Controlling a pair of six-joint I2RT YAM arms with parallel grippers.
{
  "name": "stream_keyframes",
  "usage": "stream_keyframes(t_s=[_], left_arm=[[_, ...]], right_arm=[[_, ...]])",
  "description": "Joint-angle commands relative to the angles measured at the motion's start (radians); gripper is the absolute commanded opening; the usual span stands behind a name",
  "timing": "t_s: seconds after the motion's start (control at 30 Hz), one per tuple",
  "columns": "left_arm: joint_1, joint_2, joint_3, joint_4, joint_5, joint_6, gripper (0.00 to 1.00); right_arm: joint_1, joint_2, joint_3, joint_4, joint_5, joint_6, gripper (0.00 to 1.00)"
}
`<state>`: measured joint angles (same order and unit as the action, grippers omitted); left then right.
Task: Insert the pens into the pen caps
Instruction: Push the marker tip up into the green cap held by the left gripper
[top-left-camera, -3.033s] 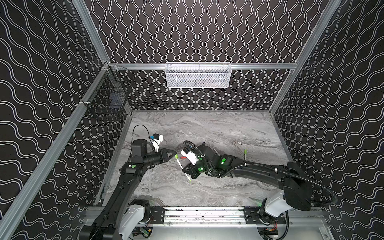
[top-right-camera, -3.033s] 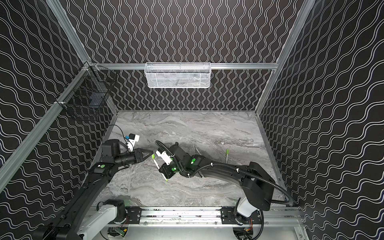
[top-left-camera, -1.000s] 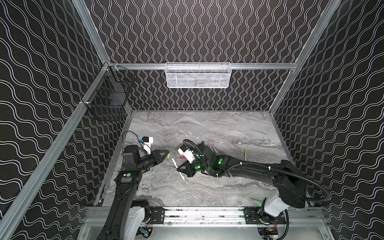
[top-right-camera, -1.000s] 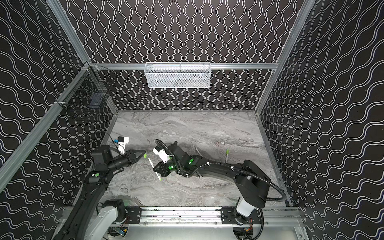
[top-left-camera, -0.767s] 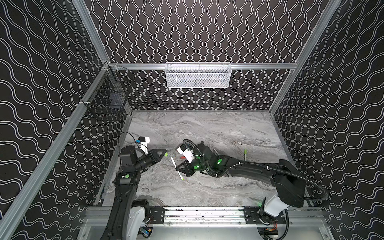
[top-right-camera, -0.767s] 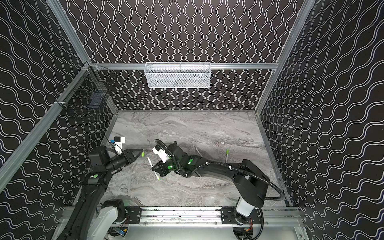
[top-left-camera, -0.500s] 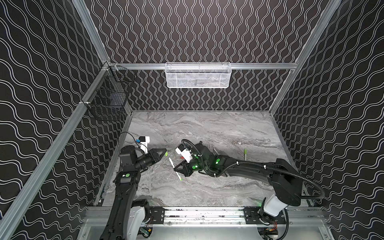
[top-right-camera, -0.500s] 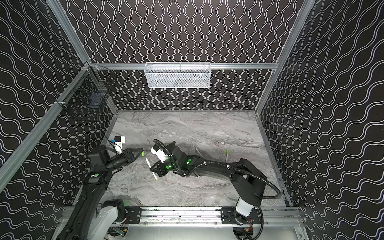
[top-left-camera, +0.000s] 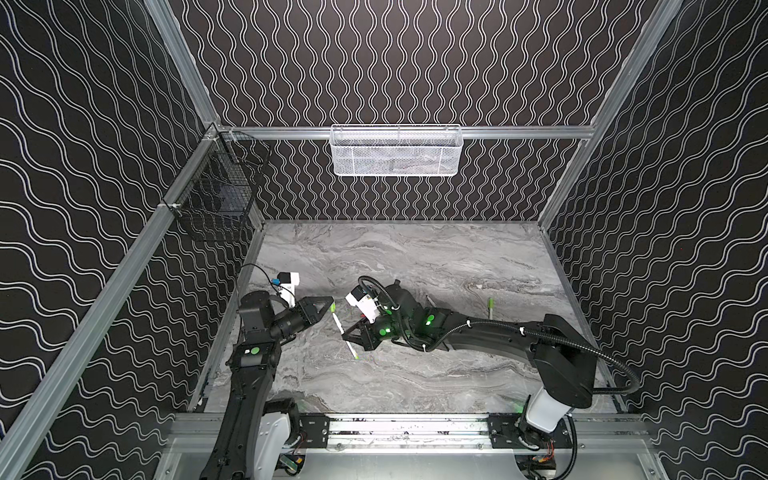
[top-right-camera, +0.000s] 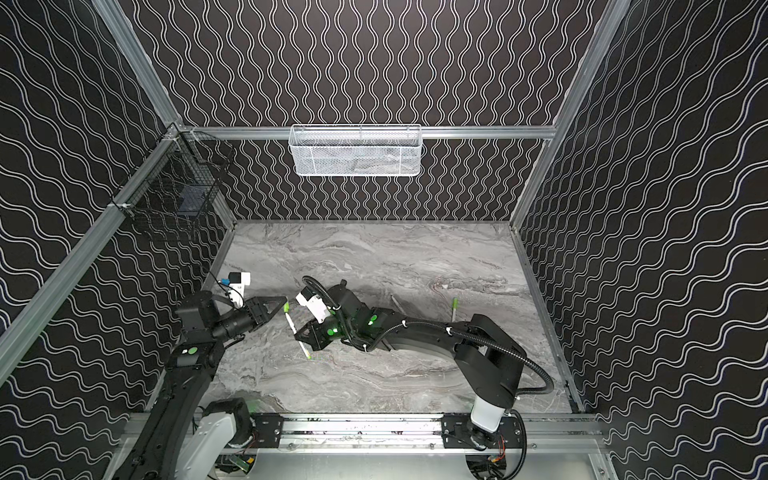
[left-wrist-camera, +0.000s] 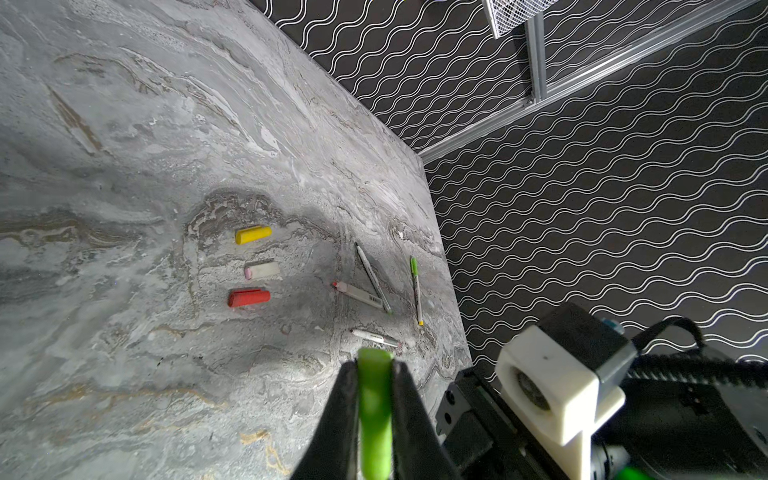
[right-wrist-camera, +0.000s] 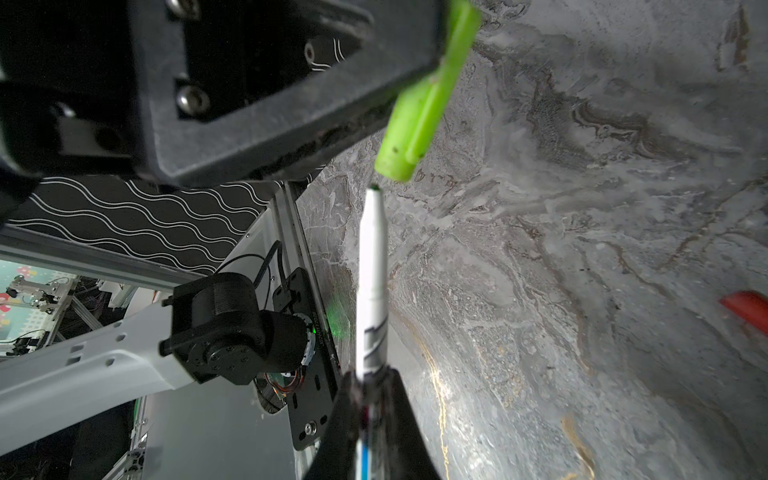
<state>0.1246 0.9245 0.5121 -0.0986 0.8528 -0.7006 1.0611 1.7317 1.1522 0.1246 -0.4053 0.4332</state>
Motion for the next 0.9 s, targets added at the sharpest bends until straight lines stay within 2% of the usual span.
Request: stream_keyframes(t_s=[0.0, 0.87], left_arm=[[0.001, -0.001, 0.003, 0.031, 0.014, 0.006, 0.16], [0.001, -0.009, 0.003, 0.024, 0.013, 0.007, 0.16]], right_arm=[[0.002, 0.001, 0.006, 0.026, -0.005, 0.006, 0.09], [-0.022, 0.014, 0.026, 0.015, 0.019, 0.006, 0.10]])
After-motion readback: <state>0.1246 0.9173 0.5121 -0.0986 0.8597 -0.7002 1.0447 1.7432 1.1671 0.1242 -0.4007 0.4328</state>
